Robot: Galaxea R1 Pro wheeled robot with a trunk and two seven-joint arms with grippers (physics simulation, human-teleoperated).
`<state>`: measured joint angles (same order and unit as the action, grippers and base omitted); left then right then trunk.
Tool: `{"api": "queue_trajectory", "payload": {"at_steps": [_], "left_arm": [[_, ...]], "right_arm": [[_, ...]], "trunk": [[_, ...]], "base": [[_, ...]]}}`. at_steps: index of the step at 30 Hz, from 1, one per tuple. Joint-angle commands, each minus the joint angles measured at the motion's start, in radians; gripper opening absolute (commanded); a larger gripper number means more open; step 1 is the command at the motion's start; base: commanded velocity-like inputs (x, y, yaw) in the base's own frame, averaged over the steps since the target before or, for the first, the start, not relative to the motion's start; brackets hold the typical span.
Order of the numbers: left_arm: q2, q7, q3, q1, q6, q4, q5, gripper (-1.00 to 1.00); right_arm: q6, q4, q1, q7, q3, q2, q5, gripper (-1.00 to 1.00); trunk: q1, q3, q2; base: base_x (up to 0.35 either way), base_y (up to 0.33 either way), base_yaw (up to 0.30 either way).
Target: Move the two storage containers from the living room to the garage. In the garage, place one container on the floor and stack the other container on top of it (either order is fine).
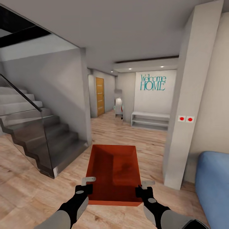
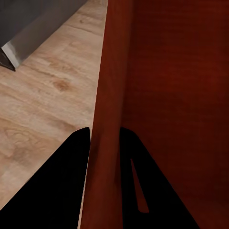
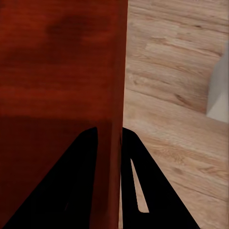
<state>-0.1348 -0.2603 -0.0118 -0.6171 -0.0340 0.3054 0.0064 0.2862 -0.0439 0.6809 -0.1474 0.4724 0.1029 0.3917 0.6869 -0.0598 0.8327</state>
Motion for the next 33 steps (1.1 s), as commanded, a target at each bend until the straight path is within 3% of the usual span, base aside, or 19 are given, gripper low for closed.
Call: {"api": "queue_trajectory", "payload": {"at_steps": [1, 33], "left_arm": [[0.008, -0.008, 0.026, -0.001, -0.004, 0.032, -0.019, -1.0], [0.007, -0.009, 0.026, -0.001, -0.004, 0.034, -0.019, -1.0]], "right_arm": [[0.002, 0.001, 0.0, 0.002, -0.011, 0.0, 0.007, -1.0], [0.002, 0.001, 0.0, 0.001, -0.011, 0.0, 0.007, -1.0]], "trunk": [[0.001, -0.003, 0.001], [0.001, -0.006, 0.001]], "base": [[0.322, 0.0, 0.0], [0.322, 0.0, 0.0]]}}
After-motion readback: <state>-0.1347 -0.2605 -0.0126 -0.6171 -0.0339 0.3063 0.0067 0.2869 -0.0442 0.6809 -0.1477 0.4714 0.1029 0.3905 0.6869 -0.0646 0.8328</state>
